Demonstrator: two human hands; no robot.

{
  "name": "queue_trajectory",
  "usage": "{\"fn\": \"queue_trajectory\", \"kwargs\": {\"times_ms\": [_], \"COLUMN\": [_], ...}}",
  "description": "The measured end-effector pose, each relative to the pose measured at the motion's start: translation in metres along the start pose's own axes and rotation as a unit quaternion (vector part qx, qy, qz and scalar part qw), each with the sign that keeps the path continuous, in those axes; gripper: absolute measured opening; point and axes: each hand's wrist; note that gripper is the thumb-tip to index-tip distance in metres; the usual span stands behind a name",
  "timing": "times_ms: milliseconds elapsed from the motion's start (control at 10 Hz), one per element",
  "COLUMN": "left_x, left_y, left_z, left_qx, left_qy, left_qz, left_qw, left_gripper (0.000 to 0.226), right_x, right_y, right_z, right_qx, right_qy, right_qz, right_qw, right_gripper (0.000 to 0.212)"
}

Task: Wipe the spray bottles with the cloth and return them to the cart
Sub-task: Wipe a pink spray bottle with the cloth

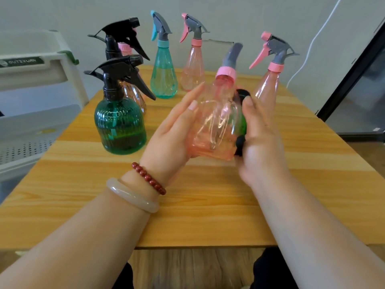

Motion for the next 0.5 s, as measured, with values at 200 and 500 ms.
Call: {"fn": "queue_trajectory", "kwargs": {"times_ms": [200, 500], "left_x": [0.0046, 0.0059], "left_y": [0.0143, 0.0157], "left_z": [-0.0195, -0.0248], "left_qx": [0.005, -0.081], "left_qy": [0.016, 0.043], "left_qz": [0.132, 0.101], "left_qw": [0.991, 0.991], "left_gripper": [0.04, 0.045], "right_x": [-0.0019, -0.0097], "right_y": [0.0013, -0.0015], "right_z": [0.0043, 0.0034], "right_qx": [0.024, -0.283], "right_qy": [-0.004, 0.152], "right_qz": [-0.089, -0.124], "right_qw": [0.996, 0.939], "right_gripper": [0.044, 0.042]}}
Point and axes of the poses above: each hand's wrist, its own x-axis towards the middle knuckle, its own y-axis out of the back of the hand, z = x × y, and after that the axes turned 15 degrees about -z, right-handed
